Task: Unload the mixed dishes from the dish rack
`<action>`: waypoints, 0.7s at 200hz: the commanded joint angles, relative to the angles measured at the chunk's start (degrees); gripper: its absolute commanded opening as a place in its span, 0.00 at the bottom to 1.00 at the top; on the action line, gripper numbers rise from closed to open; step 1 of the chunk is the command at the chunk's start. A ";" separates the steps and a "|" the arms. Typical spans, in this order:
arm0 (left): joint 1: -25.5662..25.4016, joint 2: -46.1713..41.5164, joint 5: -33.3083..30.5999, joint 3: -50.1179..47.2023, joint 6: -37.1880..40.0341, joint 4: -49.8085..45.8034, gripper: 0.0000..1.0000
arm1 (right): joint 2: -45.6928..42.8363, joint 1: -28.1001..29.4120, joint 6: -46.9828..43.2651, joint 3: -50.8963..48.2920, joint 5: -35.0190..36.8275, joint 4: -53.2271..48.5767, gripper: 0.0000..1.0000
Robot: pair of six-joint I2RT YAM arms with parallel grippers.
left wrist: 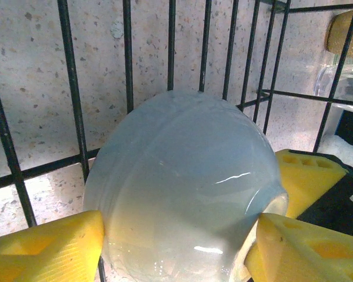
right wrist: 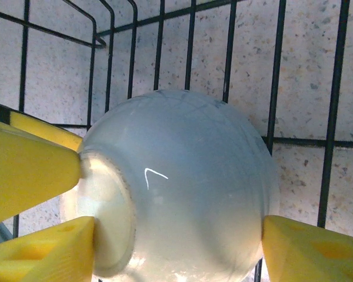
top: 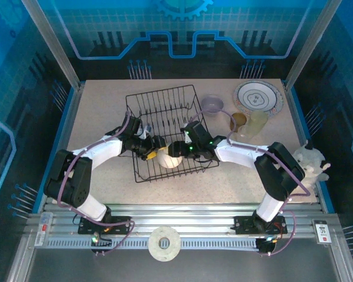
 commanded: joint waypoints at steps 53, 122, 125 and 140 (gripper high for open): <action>-0.31 0.47 2.73 -0.82 -0.73 1.01 0.75 | 5.02 -2.69 5.51 -9.21 -2.25 2.35 0.62; 0.14 -4.32 3.66 -1.78 -1.46 5.25 0.99 | 7.95 -6.26 8.83 -16.12 -7.13 13.28 0.43; 0.21 -4.49 3.60 -1.90 -1.51 5.47 0.99 | 8.02 -6.30 8.81 -16.15 -7.19 13.36 0.43; 0.71 -5.00 4.34 -2.58 -2.70 6.78 0.99 | 8.32 -6.34 8.98 -16.29 -7.32 13.79 0.41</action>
